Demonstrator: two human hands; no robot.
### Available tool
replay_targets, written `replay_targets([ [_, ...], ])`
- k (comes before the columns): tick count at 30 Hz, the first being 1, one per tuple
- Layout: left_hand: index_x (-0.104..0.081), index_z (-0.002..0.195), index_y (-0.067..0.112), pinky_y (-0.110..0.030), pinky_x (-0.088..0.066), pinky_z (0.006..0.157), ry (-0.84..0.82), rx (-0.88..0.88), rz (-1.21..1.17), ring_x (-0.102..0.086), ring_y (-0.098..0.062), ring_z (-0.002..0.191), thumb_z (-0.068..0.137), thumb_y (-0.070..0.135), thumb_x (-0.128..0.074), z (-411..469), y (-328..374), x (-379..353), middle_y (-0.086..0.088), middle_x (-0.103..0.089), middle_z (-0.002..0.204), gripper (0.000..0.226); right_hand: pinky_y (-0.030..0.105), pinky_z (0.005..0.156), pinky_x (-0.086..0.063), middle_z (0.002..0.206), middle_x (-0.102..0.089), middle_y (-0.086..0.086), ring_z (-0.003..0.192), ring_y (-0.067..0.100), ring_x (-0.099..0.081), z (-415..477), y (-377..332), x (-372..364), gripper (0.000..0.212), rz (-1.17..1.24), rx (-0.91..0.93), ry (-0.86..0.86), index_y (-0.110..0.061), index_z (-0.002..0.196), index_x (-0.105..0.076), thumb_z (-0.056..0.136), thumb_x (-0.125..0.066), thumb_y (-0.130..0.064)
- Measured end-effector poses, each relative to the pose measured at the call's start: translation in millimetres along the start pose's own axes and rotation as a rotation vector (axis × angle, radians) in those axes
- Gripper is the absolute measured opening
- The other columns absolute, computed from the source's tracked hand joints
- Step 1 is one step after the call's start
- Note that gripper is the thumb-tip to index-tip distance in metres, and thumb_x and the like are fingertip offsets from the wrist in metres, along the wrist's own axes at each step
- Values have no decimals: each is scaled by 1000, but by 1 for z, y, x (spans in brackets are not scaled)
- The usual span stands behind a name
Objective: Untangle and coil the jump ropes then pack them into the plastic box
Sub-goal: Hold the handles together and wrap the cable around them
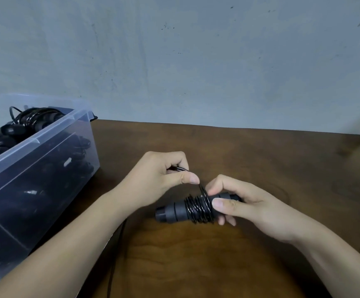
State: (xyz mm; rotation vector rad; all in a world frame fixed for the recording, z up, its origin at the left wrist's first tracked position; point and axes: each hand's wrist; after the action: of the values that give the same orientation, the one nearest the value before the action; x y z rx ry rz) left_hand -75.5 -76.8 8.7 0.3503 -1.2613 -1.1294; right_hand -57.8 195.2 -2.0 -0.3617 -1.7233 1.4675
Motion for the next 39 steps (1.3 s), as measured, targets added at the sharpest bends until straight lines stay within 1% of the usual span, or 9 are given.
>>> replay_targets([
  [5,-69,80,15,-42,-51,70,-127,39,-44,-60,-33,71,99,60,-60,2,-12,-17,-11,-67,75,50,35,69,-48,111,-59,35,80,36,-58,-8,-12,5,27,248,87,-17,-2,116,-62,105,-63,-26],
  [9,-56,69,11,-25,-39,64,-145,115,-303,-42,-15,65,101,49,-55,-2,-5,-41,-5,-46,69,49,34,66,-49,117,-53,45,79,34,-56,-12,-22,12,24,438,190,44,2,112,-60,105,-59,-20],
  [11,-60,66,35,-24,-36,61,-166,125,-254,-39,-10,60,110,49,-44,-6,1,-51,7,-43,64,49,35,68,-47,110,-52,48,78,34,-53,-13,-24,16,28,517,235,92,2,113,-59,106,-62,-26],
  [15,-66,86,29,-31,-45,61,-234,66,-12,-50,-7,57,112,52,-34,-10,16,-60,7,-50,60,47,33,66,-46,103,-56,28,78,32,-52,-10,-24,19,19,581,258,324,-6,105,-56,101,-61,-23],
  [19,-59,94,34,-49,-52,68,-309,46,154,-61,-18,63,111,56,-35,-17,23,-71,-2,-61,71,36,39,71,-44,107,-62,20,81,31,-56,-5,-13,22,18,482,219,488,-12,101,-57,104,-68,-26],
  [24,-54,102,33,-37,-54,64,-335,-11,386,-61,-10,68,111,52,-40,-20,26,-68,7,-64,80,25,44,80,-55,106,-68,5,85,24,-70,3,7,17,19,-44,172,626,-20,109,-63,102,-68,-36],
  [28,-50,95,30,-29,-49,57,-283,-106,525,-57,-9,64,111,49,-42,-20,25,-57,10,-58,76,26,24,86,-48,114,-57,-4,104,16,-63,10,20,9,12,-336,109,593,-31,105,-63,101,-65,-42],
  [33,-63,98,29,-31,-47,58,-80,-187,490,-55,-9,62,104,54,-51,-15,25,-35,12,-59,70,28,25,85,-48,110,-57,-8,99,19,-64,13,17,-4,12,-344,60,523,-30,105,-67,104,-62,-41],
  [39,-55,73,26,-32,-40,54,57,-156,289,-52,-17,62,91,58,-72,-7,18,-11,8,-54,63,41,28,76,-52,105,-62,-1,80,21,-68,8,-2,-20,26,-171,58,379,-22,102,-67,109,-54,-43],
])
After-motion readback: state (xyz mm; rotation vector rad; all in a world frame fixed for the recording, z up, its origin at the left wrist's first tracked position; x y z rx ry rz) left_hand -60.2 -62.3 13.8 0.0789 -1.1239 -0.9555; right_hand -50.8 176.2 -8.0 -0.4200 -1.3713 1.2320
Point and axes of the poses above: each hand's wrist, its own z-axis towards the middle knuckle, its own x-axis out of the back of the hand, y = z × x
